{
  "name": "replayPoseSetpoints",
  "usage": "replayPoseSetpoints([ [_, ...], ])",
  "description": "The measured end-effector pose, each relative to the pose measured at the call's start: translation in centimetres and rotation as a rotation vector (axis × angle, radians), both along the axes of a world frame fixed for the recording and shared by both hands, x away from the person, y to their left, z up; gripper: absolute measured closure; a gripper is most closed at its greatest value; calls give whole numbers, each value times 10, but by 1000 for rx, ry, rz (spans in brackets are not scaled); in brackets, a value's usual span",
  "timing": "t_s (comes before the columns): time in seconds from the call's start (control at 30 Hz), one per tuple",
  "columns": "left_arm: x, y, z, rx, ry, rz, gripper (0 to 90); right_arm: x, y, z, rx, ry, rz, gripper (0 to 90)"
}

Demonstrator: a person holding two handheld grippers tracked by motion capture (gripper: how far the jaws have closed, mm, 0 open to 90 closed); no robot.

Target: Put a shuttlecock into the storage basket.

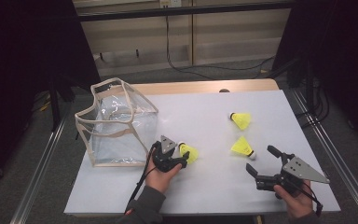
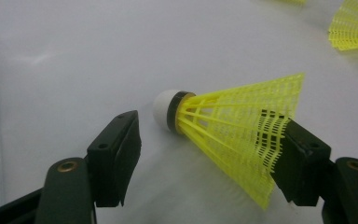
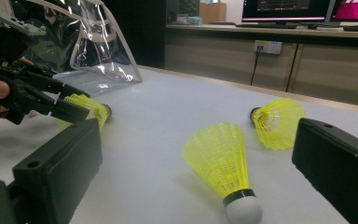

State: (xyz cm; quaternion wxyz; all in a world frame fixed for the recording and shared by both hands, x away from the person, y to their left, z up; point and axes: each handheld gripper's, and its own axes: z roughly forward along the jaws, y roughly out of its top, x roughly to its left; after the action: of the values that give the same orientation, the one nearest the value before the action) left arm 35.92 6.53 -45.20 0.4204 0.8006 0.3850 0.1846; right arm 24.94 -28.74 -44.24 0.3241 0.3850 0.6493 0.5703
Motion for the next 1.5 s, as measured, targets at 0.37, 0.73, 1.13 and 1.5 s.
replayPoseSetpoints([
  [0.37, 2, -2, -2, 10, 14, 21, 362, 0, 0, 0, 2, 0, 0, 14],
  [0.73, 4, -2, -3, 44, 9, 38, 444, 0, 0, 0, -1, 0, 1, 15],
  [1.13, 6, -2, -3, 58, 22, 54, 567, 0, 0, 0, 2, -2, 2, 15],
  [1.5, 9, -2, -3, 95, 51, 41, 674, 0, -1, 0, 3, -2, 4, 16],
])
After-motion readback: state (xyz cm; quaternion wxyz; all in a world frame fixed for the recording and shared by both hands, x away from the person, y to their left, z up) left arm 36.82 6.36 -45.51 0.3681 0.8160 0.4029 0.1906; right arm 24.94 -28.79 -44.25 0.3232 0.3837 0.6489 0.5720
